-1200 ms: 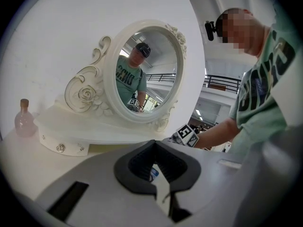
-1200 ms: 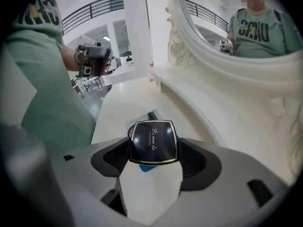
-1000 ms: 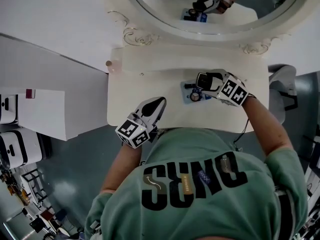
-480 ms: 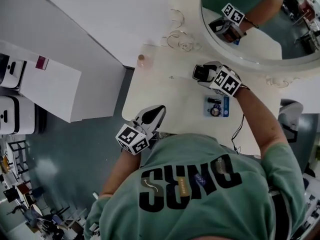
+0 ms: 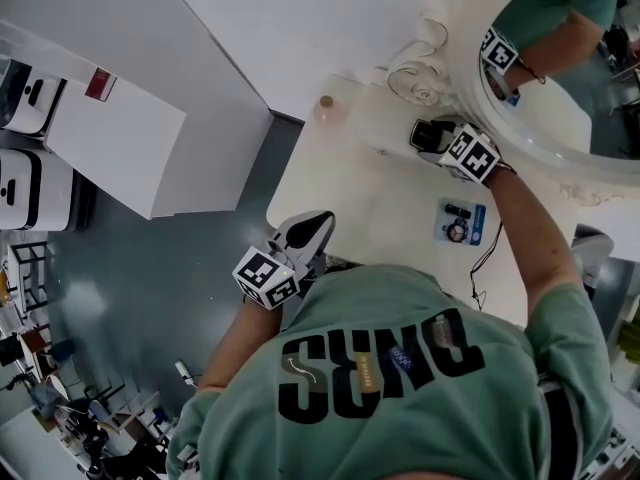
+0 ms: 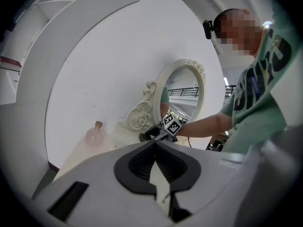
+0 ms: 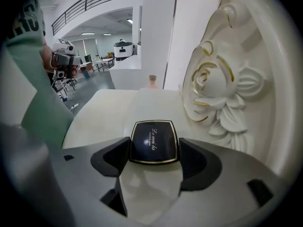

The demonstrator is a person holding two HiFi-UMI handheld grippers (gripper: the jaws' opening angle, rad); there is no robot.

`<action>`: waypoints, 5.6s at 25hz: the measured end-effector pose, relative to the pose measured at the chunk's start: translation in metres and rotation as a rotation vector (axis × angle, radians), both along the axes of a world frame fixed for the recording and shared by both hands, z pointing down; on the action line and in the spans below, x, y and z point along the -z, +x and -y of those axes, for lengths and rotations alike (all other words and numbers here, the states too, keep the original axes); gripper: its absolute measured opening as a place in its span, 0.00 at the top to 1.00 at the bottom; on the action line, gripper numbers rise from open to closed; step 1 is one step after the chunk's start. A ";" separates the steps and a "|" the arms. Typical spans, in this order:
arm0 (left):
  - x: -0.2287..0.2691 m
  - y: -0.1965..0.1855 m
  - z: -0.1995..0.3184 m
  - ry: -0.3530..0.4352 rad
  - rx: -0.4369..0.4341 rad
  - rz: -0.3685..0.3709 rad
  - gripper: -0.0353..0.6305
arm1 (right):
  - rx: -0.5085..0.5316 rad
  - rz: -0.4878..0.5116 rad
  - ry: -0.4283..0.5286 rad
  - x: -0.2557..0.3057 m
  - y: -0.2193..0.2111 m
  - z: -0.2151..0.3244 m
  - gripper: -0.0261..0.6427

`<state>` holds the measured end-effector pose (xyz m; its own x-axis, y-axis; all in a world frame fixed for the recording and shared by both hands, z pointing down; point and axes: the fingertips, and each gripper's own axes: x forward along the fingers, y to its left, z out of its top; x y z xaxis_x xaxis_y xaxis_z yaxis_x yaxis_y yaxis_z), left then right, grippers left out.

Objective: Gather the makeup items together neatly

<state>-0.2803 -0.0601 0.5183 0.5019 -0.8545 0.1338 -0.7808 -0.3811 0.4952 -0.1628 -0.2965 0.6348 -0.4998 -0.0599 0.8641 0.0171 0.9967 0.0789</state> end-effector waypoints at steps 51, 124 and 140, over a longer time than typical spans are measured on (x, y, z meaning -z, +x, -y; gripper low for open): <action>-0.177 0.344 0.078 -0.370 -0.682 0.621 0.57 | -1.043 0.934 0.015 0.170 0.454 -0.210 0.97; 0.050 0.082 0.031 0.076 -0.110 0.109 0.94 | -0.405 0.307 -0.093 0.082 0.229 -0.129 0.70; 0.045 -0.039 -0.019 0.065 0.029 0.081 0.94 | 0.055 -0.338 -0.098 -0.096 0.165 -0.114 0.81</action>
<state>-0.3195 -0.0411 0.4736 0.4670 -0.8766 0.1164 -0.8282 -0.3875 0.4049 0.0026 -0.1820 0.7308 -0.1845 0.0508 0.9815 0.0799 0.9961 -0.0365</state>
